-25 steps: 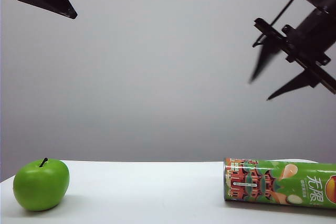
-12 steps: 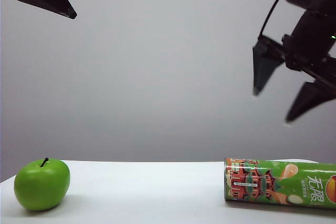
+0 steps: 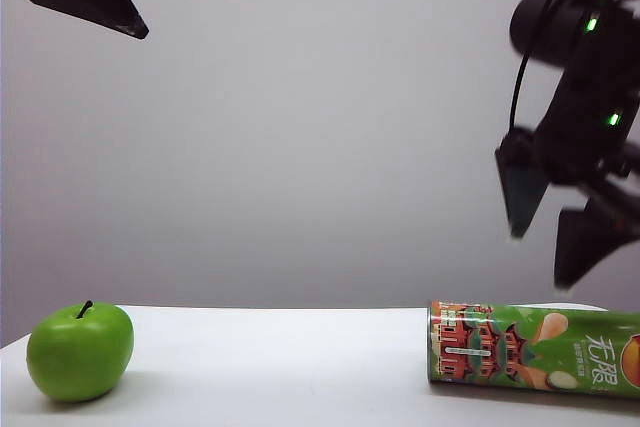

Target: Pick up the green bucket of chips from the desk, place it near the apple, and finally stand it up.

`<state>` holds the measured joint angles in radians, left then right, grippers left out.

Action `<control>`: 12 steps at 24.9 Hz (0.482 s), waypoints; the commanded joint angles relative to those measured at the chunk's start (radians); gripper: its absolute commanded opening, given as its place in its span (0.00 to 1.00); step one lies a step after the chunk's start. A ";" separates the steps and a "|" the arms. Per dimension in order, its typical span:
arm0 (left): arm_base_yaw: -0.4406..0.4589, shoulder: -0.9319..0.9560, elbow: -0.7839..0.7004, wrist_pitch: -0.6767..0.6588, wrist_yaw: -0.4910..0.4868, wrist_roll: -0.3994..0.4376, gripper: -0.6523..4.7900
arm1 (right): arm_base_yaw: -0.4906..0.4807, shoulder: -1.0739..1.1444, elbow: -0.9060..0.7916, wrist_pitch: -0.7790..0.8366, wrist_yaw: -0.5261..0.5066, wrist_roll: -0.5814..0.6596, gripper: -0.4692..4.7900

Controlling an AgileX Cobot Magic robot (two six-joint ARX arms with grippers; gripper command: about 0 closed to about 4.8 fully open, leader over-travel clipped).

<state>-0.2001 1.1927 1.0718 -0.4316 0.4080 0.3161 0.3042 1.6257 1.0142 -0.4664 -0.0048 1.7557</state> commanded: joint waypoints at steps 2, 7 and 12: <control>-0.001 -0.002 0.003 -0.025 -0.001 -0.018 0.11 | 0.001 0.027 0.001 0.000 -0.028 0.030 1.00; -0.001 -0.002 0.003 -0.028 -0.001 -0.041 0.11 | 0.001 0.041 0.000 -0.003 0.010 0.028 1.00; -0.001 -0.002 0.003 -0.031 -0.003 -0.040 0.11 | 0.001 0.066 0.000 0.002 0.002 0.050 1.00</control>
<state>-0.2001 1.1927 1.0714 -0.4686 0.4068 0.2787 0.3046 1.6924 1.0122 -0.4694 -0.0040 1.7847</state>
